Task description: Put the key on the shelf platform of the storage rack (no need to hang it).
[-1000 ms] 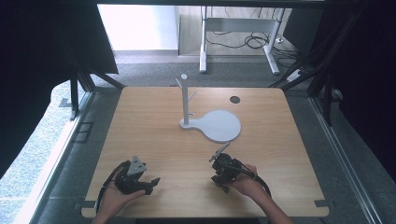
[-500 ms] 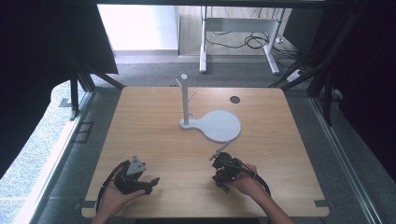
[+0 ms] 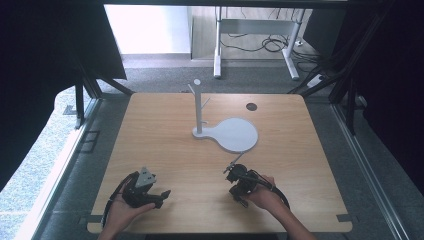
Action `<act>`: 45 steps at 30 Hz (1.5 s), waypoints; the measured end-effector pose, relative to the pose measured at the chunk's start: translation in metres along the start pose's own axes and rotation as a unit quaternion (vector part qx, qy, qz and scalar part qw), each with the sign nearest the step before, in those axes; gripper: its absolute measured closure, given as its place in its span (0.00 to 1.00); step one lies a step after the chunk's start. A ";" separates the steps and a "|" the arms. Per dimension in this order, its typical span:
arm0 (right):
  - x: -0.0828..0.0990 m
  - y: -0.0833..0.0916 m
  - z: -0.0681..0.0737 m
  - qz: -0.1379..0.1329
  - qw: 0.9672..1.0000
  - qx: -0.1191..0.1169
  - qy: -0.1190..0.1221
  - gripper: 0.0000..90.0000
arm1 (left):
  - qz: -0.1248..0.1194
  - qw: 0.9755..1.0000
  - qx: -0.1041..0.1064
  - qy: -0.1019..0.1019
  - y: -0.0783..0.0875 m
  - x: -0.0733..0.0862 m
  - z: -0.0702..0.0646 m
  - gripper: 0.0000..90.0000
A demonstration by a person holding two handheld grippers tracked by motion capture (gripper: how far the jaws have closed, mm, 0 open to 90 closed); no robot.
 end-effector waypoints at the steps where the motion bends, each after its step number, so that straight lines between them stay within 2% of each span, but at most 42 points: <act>1: 0.000 0.000 0.001 0.001 1.000 0.001 0.001 0.99 | 0.000 1.000 0.000 0.000 0.000 0.000 0.000 0.25; 6: 0.000 0.007 0.003 0.010 1.000 0.002 0.018 1.00 | -0.001 1.000 -0.001 0.001 0.001 0.000 0.001 0.25; 12: -0.001 0.019 0.004 0.012 1.000 0.005 0.026 1.00 | -0.001 1.000 -0.001 0.001 0.002 0.000 0.002 0.25; 17: -0.004 0.036 0.003 0.004 1.000 0.004 0.021 1.00 | -0.002 1.000 -0.001 0.002 0.002 0.000 0.002 0.25; 27: -0.010 0.064 -0.008 -0.021 1.000 0.011 0.013 1.00 | -0.002 1.000 -0.001 0.002 0.002 0.000 0.003 0.25; 34: -0.015 0.074 -0.014 -0.034 0.999 0.012 0.004 1.00 | -0.008 1.000 -0.004 0.002 0.003 -0.001 0.003 0.25; 45: -0.025 0.081 -0.024 -0.046 0.999 0.013 -0.003 1.00 | -0.005 1.000 -0.002 0.004 0.001 0.000 0.002 0.25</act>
Point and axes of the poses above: each handheld gripper's, and its own axes: y roughly backward along the jaws, x roughly out of its underside, z roughly to its left, the point moved 7 cm from there along -y, roughly forward along the jaws, and after that the axes turned 3 degrees about -y, right-handed, at the moved point
